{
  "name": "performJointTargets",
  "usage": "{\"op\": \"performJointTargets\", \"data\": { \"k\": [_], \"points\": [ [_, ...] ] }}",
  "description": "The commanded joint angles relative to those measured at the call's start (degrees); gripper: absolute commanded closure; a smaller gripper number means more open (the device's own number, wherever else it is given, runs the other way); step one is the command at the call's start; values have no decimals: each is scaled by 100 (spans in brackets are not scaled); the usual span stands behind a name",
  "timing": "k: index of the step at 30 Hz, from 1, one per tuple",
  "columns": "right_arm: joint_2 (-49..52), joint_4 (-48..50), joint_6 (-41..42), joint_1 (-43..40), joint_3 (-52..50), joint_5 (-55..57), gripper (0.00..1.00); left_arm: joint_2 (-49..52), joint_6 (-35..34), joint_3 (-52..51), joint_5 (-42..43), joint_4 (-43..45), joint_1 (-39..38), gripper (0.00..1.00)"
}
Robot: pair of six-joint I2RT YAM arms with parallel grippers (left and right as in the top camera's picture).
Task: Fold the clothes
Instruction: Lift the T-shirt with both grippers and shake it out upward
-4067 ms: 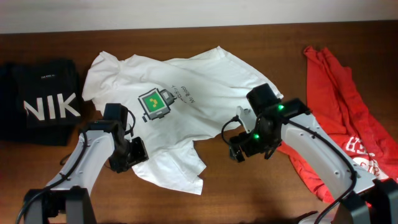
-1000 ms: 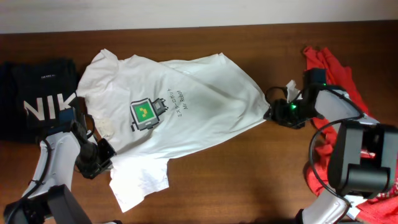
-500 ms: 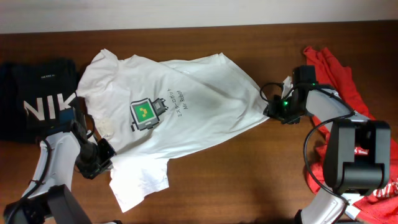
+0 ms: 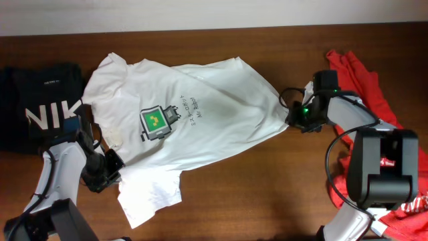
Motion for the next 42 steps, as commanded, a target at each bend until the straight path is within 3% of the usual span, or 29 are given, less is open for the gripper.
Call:
{"op": "performJointTargets", "data": {
  "k": [1,2,5,10,18,24,29,36,40,42],
  "points": [
    [46,44,42,181,-37,111,84,-2,90,35,-66,35,35,100],
    [46,39,42,179,-35,111,96,-2,90,35,-66,35,35,100],
    [0,-168,39,96,31,109,96,-2,90,37,-57,50,35,100],
    [-774,-1665,-155,-188,1178,332,96,-2,487,1012,417,-295,35,100],
    [-1921,-4002,-321,-219,4092,857,96,-2,997,4907,872,-1777,35,100],
    [-2149,-4876,-509,-219,5934,861,96,-2,992,7523,872,-2057,35,100],
    [-2155,-5296,-588,-219,7265,1318,96,-24,977,8992,778,-2031,35,100],
    [-1880,-5025,-785,-216,7597,1456,96,256,925,9294,748,-1729,35,100],
    [-1117,-4793,-981,-208,7597,1228,96,1095,935,9250,1023,-1596,-39,100],
    [-638,-4505,-979,-208,7597,1217,96,1602,1043,9250,1021,-1128,-223,100]
  ]
}}
